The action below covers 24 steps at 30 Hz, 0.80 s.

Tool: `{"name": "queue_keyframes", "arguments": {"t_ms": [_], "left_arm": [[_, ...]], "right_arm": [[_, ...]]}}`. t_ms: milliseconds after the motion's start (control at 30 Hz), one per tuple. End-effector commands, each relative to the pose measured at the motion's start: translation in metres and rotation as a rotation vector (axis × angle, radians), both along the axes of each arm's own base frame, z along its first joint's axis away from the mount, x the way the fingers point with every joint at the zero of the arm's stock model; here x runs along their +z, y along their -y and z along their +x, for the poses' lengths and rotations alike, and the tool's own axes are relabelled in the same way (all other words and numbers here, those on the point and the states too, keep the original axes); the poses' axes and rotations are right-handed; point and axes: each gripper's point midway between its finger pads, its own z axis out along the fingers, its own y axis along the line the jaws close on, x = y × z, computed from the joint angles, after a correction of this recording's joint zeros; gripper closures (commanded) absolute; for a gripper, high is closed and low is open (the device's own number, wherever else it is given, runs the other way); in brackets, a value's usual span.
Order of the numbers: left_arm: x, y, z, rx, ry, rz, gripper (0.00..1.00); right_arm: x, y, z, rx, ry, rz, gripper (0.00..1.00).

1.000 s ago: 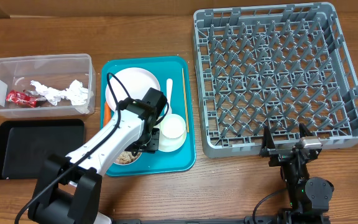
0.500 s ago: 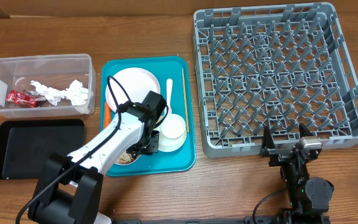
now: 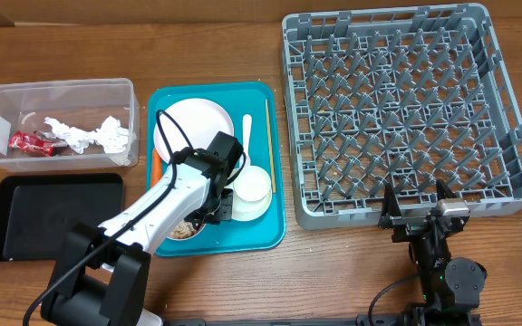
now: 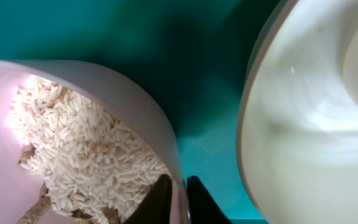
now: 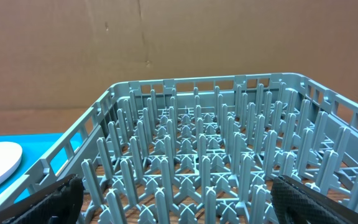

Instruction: Sort waste into correct bins and load items into the dishwasher rack

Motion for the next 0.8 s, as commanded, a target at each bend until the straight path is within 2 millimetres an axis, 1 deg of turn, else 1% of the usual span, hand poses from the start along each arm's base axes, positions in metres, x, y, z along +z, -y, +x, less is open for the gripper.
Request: {"name": "queue_keyframes", "arguments": {"t_ms": [0, 67, 100, 400, 733, 767], "left_arm": [[0.0024, 0.0016, -0.0032, -0.011, 0.001, -0.012, 0.91], [0.0024, 0.0016, -0.0031, -0.011, 0.002, -0.012, 0.96], [0.0025, 0.0016, -0.0031, -0.011, 0.002, -0.012, 0.96], [0.0026, 0.0007, -0.0049, -0.011, -0.006, -0.008, 0.96], [0.0069, 0.0035, 0.0010, -0.011, 0.012, -0.016, 0.96], [0.0068, 0.0035, 0.0008, -0.011, 0.011, -0.016, 0.92]], "right_arm": [[-0.0015, 0.0027, 0.0001, -0.013, 0.005, 0.004, 0.00], [-0.0016, 0.0027, 0.0001, -0.013, 0.005, 0.004, 0.00], [-0.0015, 0.0027, 0.0001, -0.013, 0.005, 0.004, 0.00], [-0.0015, 0.0027, 0.0001, -0.013, 0.005, 0.004, 0.00], [-0.0015, 0.0027, 0.0001, -0.013, 0.005, 0.004, 0.00], [-0.0015, 0.0027, 0.0001, -0.013, 0.005, 0.004, 0.00]]}}
